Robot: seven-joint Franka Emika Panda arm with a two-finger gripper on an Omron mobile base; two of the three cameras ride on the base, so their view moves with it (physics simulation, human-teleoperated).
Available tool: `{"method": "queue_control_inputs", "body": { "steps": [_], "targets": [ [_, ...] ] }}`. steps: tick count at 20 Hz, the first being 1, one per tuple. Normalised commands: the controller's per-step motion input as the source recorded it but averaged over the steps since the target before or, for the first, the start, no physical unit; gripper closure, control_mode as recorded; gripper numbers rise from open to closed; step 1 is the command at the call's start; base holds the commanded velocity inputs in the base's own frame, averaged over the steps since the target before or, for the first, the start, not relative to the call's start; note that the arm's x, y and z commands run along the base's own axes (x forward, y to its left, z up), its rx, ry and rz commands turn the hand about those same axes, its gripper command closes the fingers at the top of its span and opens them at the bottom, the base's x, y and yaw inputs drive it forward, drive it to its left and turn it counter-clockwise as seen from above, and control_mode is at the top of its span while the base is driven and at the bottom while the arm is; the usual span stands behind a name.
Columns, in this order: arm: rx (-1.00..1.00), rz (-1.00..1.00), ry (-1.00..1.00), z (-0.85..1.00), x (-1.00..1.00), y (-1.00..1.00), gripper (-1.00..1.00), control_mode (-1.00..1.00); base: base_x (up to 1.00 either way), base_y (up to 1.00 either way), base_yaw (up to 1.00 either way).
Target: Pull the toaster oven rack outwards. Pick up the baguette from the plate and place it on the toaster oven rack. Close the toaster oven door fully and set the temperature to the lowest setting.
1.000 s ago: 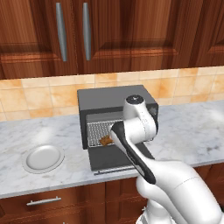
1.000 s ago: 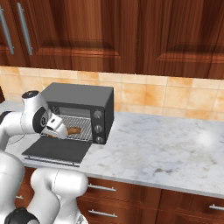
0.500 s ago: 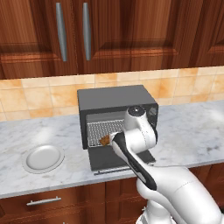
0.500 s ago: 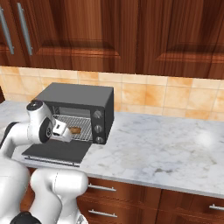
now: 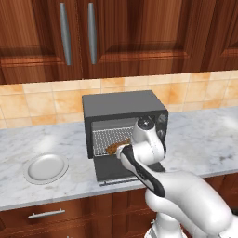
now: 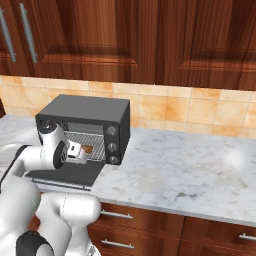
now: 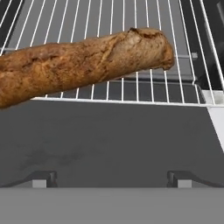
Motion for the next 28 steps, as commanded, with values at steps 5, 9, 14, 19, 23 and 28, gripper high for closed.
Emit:
{"method": "queue_control_inputs", "body": {
  "steps": [5,9,14,19,23,28],
  "targets": [
    [-0.02,0.0,0.0,-0.16,0.27,0.0,-1.0,-1.0,0.0,0.0,0.0],
    [-0.02,0.0,0.0,-0.12,0.28,0.0,-1.0,-1.0,0.0,0.0,0.0],
    [-0.03,0.0,0.0,-0.11,0.24,0.0,-1.0,-1.0,0.0,0.0,0.0],
    [-0.03,0.0,0.0,-0.1,0.18,0.01,-1.0,-1.0,0.0,0.0,0.0],
    [-0.05,0.0,0.0,-0.17,0.21,0.03,-1.0,-1.0,0.0,0.0,0.0],
    [-0.07,0.0,0.0,-0.23,0.21,0.08,-1.0,-1.0,0.0,0.0,0.0]
  ]
}}
